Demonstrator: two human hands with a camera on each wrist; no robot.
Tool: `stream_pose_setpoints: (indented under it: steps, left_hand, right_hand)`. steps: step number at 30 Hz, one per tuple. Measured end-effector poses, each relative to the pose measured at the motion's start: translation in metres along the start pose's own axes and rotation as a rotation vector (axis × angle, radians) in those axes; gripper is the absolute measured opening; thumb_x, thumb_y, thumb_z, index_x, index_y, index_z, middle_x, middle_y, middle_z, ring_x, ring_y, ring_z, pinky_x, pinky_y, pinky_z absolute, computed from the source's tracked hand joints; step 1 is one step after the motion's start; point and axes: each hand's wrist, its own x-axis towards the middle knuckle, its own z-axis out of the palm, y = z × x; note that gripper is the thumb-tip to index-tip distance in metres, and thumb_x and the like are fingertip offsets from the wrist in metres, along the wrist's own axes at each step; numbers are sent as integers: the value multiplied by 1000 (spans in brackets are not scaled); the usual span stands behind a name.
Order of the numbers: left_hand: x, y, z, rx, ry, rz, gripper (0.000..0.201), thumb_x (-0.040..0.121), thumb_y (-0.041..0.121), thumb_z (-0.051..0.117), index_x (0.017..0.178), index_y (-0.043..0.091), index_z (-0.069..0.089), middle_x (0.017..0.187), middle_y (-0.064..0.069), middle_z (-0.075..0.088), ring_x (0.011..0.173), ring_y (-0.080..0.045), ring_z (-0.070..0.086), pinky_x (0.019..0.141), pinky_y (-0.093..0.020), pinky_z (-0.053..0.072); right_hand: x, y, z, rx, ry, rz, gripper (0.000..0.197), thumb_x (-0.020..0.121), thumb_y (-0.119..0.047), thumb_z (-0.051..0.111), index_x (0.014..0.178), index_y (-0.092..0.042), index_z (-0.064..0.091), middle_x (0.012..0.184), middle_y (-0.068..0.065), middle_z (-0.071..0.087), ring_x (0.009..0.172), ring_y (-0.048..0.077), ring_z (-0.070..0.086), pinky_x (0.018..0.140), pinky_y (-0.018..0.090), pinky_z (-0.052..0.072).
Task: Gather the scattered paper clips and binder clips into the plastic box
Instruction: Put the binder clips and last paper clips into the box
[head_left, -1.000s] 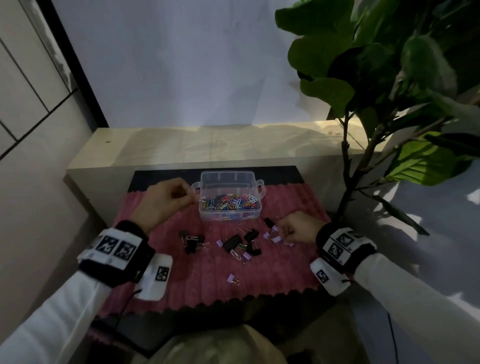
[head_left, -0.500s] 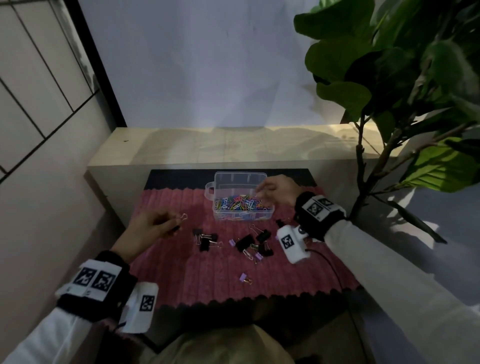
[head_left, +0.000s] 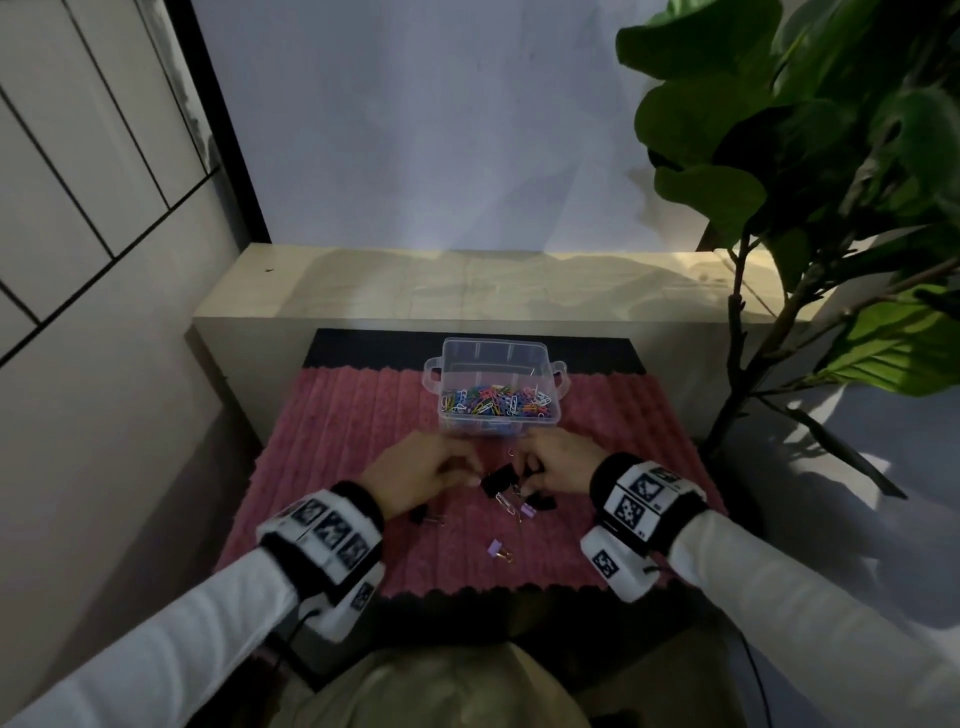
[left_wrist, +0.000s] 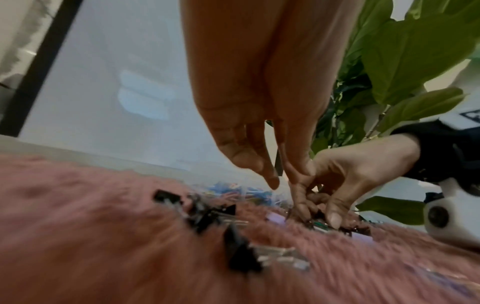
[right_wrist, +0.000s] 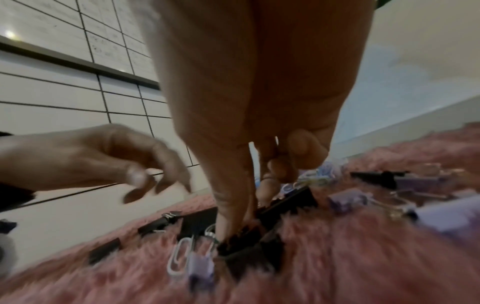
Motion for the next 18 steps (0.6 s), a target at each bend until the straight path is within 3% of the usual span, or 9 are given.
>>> stream_pose_setpoints:
  steps: [3, 6, 8, 9, 12, 13, 15, 18]
  left_hand:
    - [30, 15, 8, 93, -68, 72, 28, 81, 17, 63, 109, 16, 60, 120, -6, 57, 113, -21, 50, 97, -34, 41]
    - [44, 25, 18, 208, -196, 43, 26, 79, 14, 65, 103, 10, 58, 120, -9, 54, 112, -26, 49, 93, -37, 41]
    - [45, 25, 20, 220, -164, 51, 23, 79, 11, 63, 100, 6, 57, 114, -13, 57, 104, -29, 54, 88, -37, 44]
    - [44, 22, 19, 208, -126, 44, 20, 80, 10, 61, 99, 4, 55, 110, -14, 59, 100, -31, 56, 84, -36, 44]
    - [36, 11, 7, 165, -6, -7, 22, 83, 11, 56, 103, 3, 53, 104, -16, 62, 94, -31, 59, 77, -32, 44]
    - [33, 7, 2, 156, 12, -18, 24, 82, 10, 56, 106, 3, 54, 104, -16, 63, 94, -30, 60, 77, -32, 45]
    - [27, -2, -4, 142, 31, -36, 26, 82, 8, 55, 108, 7, 55, 104, -14, 65, 94, -28, 62, 81, -32, 46]
    - [21, -7, -7, 105, 29, -38, 22, 83, 9, 55, 104, 13, 59, 107, -10, 64, 96, -25, 62, 88, -35, 48]
  right_hand:
    - [-2, -4, 0, 32, -29, -7, 25, 77, -23, 70, 98, -11, 63, 90, -4, 46, 86, 12, 47, 74, 29, 42]
    - [-4, -6, 4, 30, -26, -15, 23, 78, -21, 68, 94, -7, 64, 92, 3, 51, 90, 19, 50, 78, 31, 45]
    - [-7, -4, 7, 23, -10, -27, 19, 76, -22, 68, 90, -8, 66, 91, 2, 49, 94, 17, 45, 86, 29, 42]
    - [-8, -1, 7, 46, -4, -47, 16, 76, -20, 69, 86, -8, 68, 87, -2, 50, 93, 14, 44, 85, 22, 38]
    - [-14, 4, 3, 118, -23, -57, 12, 76, -17, 71, 82, -7, 69, 79, -11, 49, 84, 7, 44, 65, 9, 32]
    - [-16, 6, 2, 160, -15, -47, 7, 76, -17, 71, 78, -12, 67, 78, -14, 48, 78, 5, 44, 64, 9, 33]
    - [-20, 12, 1, 281, 4, -11, 18, 74, -16, 73, 67, -24, 59, 75, -16, 50, 70, -1, 46, 64, 14, 36]
    - [-26, 19, -4, 498, 46, 31, 20, 73, -16, 75, 67, -24, 58, 75, -4, 62, 69, 6, 55, 72, 21, 44]
